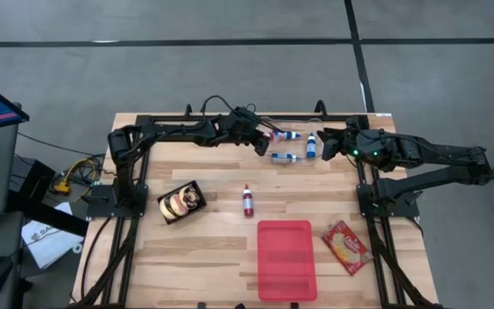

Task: Pick & Place Food Item
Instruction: Put the orange food coloring bottle into the transparent bin, then put the red food coloring bottle into the transparent bin

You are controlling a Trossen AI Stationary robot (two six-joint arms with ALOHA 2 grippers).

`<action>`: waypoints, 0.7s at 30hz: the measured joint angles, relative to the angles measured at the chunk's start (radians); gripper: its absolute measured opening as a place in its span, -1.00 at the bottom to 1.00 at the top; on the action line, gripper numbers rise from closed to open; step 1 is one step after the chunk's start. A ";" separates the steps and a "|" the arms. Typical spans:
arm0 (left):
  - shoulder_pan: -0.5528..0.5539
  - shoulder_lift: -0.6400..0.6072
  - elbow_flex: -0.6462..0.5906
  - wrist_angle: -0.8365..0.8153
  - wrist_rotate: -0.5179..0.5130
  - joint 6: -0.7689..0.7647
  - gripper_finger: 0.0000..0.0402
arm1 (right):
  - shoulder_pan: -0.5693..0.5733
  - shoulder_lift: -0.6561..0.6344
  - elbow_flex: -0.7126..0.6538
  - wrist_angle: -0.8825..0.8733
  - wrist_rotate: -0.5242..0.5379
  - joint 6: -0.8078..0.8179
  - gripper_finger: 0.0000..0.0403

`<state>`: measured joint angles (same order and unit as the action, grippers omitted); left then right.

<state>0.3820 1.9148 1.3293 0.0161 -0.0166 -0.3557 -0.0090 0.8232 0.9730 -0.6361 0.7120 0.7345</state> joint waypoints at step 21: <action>-0.176 -0.284 0.000 -0.513 0.239 0.314 -0.32 | 0.047 0.001 0.000 -0.016 0.013 0.030 -0.30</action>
<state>0.2062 1.6312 1.3294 -0.4970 0.2228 -0.0417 0.0380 0.8243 0.9731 -0.6518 0.7254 0.7645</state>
